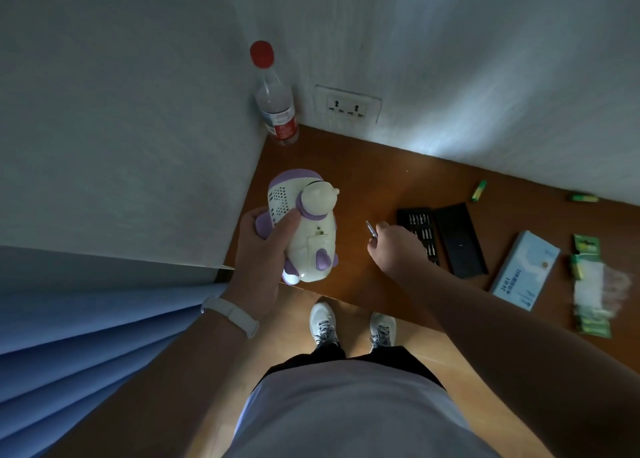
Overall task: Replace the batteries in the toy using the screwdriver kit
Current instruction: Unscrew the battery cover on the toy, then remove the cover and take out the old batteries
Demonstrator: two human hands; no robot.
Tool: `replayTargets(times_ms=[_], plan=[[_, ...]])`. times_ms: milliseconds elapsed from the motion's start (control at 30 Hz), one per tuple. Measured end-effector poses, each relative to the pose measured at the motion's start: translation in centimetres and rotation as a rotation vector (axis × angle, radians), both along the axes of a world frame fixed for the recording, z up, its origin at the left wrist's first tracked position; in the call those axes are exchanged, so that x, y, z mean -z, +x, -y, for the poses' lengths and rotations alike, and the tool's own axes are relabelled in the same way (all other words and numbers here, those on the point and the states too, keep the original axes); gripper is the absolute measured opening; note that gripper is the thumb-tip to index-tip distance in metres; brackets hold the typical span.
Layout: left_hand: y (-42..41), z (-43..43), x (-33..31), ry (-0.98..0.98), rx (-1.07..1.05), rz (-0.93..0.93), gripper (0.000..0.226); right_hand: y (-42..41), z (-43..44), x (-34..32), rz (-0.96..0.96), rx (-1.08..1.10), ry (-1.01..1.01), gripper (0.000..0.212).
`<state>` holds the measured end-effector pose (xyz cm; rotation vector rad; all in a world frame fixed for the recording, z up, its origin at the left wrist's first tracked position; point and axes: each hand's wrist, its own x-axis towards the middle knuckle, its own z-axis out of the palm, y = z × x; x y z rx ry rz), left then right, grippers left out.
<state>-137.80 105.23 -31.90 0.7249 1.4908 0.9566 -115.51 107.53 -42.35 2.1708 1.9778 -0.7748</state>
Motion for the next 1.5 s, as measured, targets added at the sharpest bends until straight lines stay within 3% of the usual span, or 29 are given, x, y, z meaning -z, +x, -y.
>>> replayTargets(times_ms=[300, 433, 733, 833, 967, 1133, 1333, 1500], plan=[[-0.4, 0.0, -0.4, 0.031, 0.018, -0.008, 0.081, 0.3, -0.2, 0.0, -0.038, 0.024, -0.018, 0.019], [-0.1, -0.1, -0.5, 0.057, 0.040, -0.036, 0.071, 0.7, 0.0, -0.7, -0.066, 0.017, -0.016, 0.020], [1.8, -1.3, -4.4, 0.198, 0.092, -0.008, 0.077, 3.0, 0.6, -10.1, -0.119, 0.058, 0.096, 0.020], [2.7, -1.7, -6.1, 0.278, 0.116, -0.003, 0.078, 3.5, 1.4, -14.8, -0.304, 0.118, 0.158, 0.017], [4.3, -1.6, -8.8, 0.381, 0.143, -0.039, 0.063, 3.7, 2.9, -19.9, -0.637, 0.271, 0.170, 0.007], [6.2, -1.0, -12.2, 0.493, 0.166, -0.056, 0.060, 3.1, 5.2, -24.5, -1.153, 0.442, 0.064, 0.037], [8.8, 0.8, -15.0, 0.583, 0.171, -0.034, 0.070, 3.6, 6.9, -27.5, -1.575, 0.291, -0.049, 0.054], [10.3, 2.6, -16.5, 0.670, 0.185, 0.006, 0.061, 4.8, 7.9, -28.5, -1.678, 0.209, 0.019, 0.069]])
